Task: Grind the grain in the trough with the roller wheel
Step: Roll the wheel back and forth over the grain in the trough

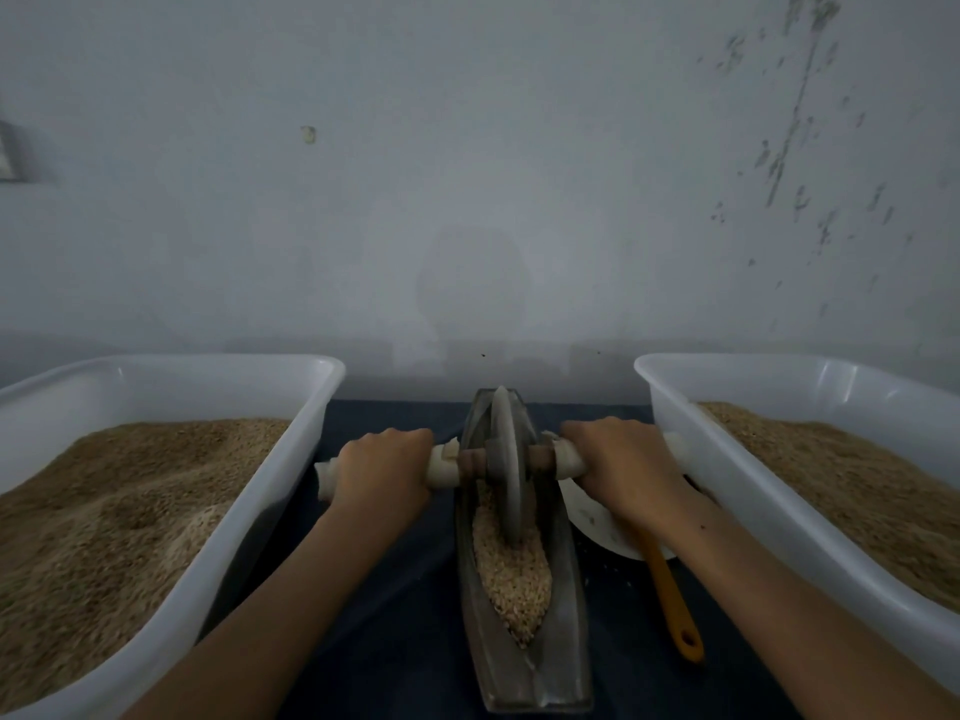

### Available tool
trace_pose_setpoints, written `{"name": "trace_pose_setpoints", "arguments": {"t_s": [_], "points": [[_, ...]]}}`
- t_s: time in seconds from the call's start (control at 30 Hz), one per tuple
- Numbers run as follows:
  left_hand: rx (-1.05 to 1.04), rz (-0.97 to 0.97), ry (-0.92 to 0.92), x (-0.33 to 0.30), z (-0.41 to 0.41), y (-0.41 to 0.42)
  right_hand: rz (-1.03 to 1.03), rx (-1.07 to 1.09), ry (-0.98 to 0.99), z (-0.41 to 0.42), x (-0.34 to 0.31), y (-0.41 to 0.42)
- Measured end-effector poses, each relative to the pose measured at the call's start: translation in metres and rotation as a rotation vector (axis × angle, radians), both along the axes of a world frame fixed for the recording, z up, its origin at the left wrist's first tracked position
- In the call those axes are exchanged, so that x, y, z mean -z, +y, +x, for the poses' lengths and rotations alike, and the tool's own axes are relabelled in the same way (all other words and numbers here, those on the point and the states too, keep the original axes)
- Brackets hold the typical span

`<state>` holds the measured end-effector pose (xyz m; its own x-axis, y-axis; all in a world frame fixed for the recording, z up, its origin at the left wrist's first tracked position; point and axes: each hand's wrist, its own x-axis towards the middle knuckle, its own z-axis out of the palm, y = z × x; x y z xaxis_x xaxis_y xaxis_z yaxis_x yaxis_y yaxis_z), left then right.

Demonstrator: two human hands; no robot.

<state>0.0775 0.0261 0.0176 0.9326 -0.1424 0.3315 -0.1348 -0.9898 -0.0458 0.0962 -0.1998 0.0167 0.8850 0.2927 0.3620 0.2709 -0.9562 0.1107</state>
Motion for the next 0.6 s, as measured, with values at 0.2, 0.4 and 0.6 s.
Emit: {"name": "trace_pose_setpoints", "arguments": {"t_s": [0.2,0.4,0.6], "points": [[0.04,0.035,0.251,-0.006,0.006,0.009,-0.096,-0.026,0.194,-0.009,-0.016,0.001],[0.039,0.024,0.34,-0.007,0.009,0.012,-0.137,-0.012,0.297,-0.013,-0.025,0.004],[0.043,0.041,0.008,0.0,0.005,0.003,-0.013,-0.016,0.088,-0.004,-0.006,-0.002]]}}
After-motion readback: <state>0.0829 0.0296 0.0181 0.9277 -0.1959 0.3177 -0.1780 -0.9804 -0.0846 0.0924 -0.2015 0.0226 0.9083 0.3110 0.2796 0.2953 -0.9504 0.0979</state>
